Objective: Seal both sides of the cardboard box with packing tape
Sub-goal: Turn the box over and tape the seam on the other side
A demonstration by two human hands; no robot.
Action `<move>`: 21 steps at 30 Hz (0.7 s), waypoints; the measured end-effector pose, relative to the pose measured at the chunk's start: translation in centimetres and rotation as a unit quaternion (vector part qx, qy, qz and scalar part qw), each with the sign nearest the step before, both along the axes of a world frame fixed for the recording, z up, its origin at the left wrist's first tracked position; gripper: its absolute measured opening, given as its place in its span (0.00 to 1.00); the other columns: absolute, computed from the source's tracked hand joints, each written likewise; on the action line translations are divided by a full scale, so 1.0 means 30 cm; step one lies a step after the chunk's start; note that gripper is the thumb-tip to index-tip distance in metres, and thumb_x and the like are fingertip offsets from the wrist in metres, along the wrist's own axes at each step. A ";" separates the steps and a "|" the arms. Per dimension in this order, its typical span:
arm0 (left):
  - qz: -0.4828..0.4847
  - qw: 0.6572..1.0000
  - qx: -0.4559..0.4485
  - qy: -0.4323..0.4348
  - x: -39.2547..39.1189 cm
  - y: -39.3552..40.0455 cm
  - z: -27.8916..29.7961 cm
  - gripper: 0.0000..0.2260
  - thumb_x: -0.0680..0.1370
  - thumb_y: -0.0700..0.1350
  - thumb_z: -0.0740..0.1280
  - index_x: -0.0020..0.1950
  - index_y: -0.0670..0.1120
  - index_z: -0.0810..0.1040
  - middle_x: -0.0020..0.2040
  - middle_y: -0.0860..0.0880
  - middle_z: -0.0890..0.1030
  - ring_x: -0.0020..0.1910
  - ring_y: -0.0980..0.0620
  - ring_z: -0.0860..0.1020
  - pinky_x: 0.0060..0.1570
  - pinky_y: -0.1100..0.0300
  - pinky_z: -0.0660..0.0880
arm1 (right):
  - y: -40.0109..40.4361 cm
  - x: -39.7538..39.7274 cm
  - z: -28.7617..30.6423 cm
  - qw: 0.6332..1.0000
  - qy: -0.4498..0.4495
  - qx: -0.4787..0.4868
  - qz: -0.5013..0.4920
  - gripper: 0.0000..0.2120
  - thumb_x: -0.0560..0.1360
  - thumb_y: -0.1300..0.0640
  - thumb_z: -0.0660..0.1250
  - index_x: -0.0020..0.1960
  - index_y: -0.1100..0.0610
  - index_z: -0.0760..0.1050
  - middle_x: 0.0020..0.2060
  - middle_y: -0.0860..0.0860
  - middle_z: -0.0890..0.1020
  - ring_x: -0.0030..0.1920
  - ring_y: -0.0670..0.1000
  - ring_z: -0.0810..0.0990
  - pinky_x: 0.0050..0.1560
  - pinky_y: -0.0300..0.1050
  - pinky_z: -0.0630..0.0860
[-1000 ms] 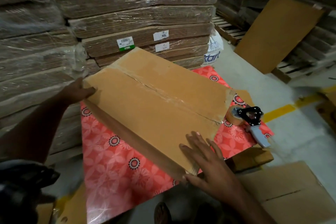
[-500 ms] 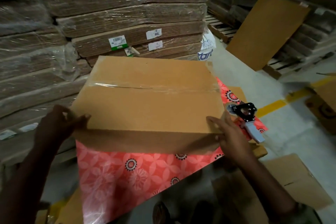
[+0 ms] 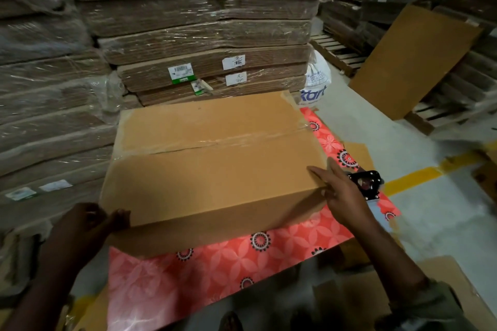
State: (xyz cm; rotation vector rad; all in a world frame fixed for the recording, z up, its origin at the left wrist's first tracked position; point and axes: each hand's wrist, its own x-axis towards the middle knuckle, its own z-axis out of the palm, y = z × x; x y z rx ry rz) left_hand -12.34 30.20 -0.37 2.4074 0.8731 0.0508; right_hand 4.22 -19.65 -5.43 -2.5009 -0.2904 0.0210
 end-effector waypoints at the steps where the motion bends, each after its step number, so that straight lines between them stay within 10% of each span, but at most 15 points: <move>1: 0.013 0.999 0.044 -0.001 0.040 -0.081 -0.017 0.25 0.71 0.72 0.71 0.45 0.50 0.75 0.49 0.39 0.81 0.45 0.38 0.81 0.45 0.41 0.81 | -0.086 0.054 0.019 1.000 0.006 0.009 0.019 0.39 0.74 0.74 0.65 0.75 0.40 0.71 0.83 0.54 0.57 0.81 0.55 0.57 0.76 0.53 0.65; 6: -0.038 0.982 0.172 -0.066 0.098 -0.225 -0.012 0.33 0.74 0.57 0.76 0.72 0.40 0.74 0.68 0.31 0.74 0.61 0.28 0.77 0.55 0.36 0.77 | -0.058 0.019 0.043 0.994 -0.040 0.102 0.021 0.39 0.71 0.73 0.65 0.75 0.44 0.71 0.78 0.46 0.67 0.77 0.43 0.62 0.70 0.40 0.64; 13: -0.229 0.961 0.059 -0.142 0.204 -0.629 -0.075 0.27 0.77 0.61 0.68 0.72 0.48 0.76 0.71 0.48 0.73 0.62 0.47 0.78 0.56 0.50 0.80 | -0.309 -0.015 -0.137 0.972 0.002 0.174 -0.160 0.13 0.75 0.59 0.66 0.57 0.53 0.83 0.45 0.50 0.87 0.45 0.52 0.85 0.48 0.54 0.82; 21: -0.309 0.937 0.013 -0.163 0.274 -1.008 -0.077 0.22 0.78 0.56 0.67 0.71 0.49 0.77 0.72 0.53 0.73 0.70 0.58 0.71 0.65 0.61 0.71 | -0.642 0.036 -0.435 0.968 0.122 -0.009 -0.221 0.22 0.69 0.57 0.69 0.60 0.67 0.81 0.53 0.66 0.83 0.55 0.66 0.80 0.57 0.56 0.75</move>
